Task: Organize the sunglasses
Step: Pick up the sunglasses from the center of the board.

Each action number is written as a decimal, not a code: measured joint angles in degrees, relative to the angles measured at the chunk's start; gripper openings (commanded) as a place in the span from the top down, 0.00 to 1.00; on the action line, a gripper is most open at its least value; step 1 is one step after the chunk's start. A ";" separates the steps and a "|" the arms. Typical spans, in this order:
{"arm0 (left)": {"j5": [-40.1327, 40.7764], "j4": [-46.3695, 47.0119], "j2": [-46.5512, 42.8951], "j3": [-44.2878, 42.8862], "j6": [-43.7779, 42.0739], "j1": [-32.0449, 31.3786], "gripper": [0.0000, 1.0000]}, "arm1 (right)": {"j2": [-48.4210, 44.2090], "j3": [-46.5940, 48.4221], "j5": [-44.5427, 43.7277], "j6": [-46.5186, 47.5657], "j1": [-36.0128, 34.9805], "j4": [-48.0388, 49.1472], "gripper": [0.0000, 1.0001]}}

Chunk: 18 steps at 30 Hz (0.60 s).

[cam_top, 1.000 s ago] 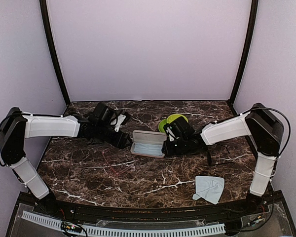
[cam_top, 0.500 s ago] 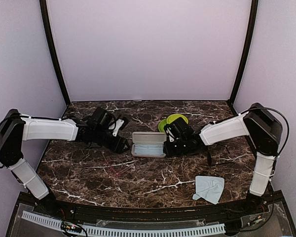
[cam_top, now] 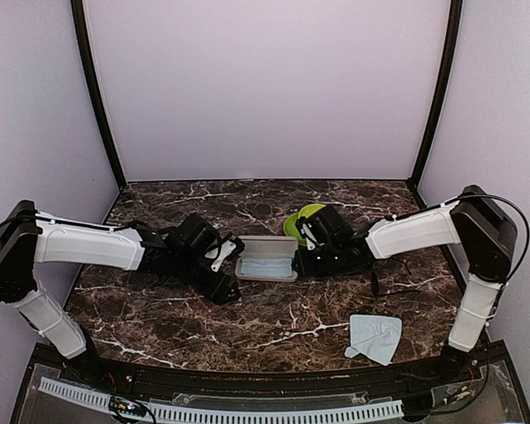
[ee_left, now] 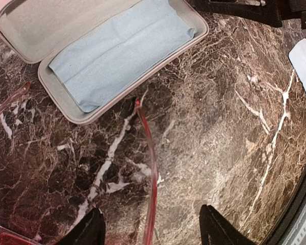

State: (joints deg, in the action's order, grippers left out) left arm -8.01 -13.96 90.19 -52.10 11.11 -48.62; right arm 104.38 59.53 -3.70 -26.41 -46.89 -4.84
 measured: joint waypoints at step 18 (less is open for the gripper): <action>-3.93 -6.36 8.39 -4.90 -4.17 -0.04 0.97 | -2.49 -2.82 -0.07 -0.24 0.00 0.28 0.65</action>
State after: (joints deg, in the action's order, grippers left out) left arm -11.94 -20.32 98.59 -56.99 6.94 -48.66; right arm 101.89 56.71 -3.77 -26.65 -46.89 -4.56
